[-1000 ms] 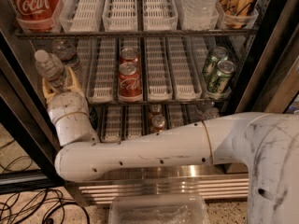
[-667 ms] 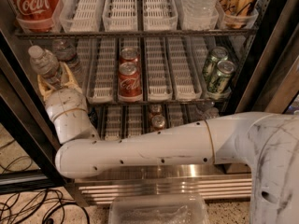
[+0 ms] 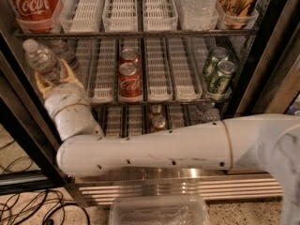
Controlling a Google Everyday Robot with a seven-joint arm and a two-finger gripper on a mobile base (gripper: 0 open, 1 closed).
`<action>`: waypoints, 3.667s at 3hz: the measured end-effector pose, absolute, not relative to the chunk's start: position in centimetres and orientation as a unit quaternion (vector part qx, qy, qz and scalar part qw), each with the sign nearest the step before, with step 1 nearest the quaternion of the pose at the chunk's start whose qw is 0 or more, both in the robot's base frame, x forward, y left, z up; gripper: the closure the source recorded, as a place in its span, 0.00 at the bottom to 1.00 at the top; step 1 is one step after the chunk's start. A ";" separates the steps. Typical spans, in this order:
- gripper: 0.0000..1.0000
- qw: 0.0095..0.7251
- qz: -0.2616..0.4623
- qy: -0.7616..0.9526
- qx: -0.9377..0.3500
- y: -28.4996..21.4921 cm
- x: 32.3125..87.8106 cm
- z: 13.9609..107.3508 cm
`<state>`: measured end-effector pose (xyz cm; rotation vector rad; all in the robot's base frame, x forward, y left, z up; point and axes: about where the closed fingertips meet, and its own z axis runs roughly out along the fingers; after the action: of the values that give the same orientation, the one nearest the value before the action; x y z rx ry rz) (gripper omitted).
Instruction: Pick water bottle from middle shelf of fridge
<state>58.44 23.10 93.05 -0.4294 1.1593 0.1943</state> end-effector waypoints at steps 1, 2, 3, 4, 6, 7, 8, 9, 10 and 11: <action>1.00 0.779 0.097 0.584 -0.206 20.9 57.0 94.2; 1.00 0.735 0.126 0.637 -0.194 18.2 55.7 94.2; 1.00 0.686 0.149 0.688 -0.182 15.2 54.7 93.2; 1.00 0.636 0.165 0.732 -0.180 12.6 54.9 91.1; 1.00 0.599 0.209 0.752 -0.178 13.8 53.8 89.6; 1.00 0.594 0.226 0.753 -0.174 13.1 53.3 89.2; 1.00 0.582 0.252 0.753 -0.176 13.1 51.9 88.2; 1.00 0.581 0.254 0.753 -0.177 13.0 51.8 87.9; 1.00 0.581 0.252 0.754 -0.174 12.4 51.9 87.7; 1.00 0.581 0.252 0.754 -0.174 12.4 51.9 87.5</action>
Offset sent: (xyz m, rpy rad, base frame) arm -0.0406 -0.1005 -0.0449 0.0979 0.7028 0.0077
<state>51.93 12.42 87.52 -0.4073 1.7608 0.5885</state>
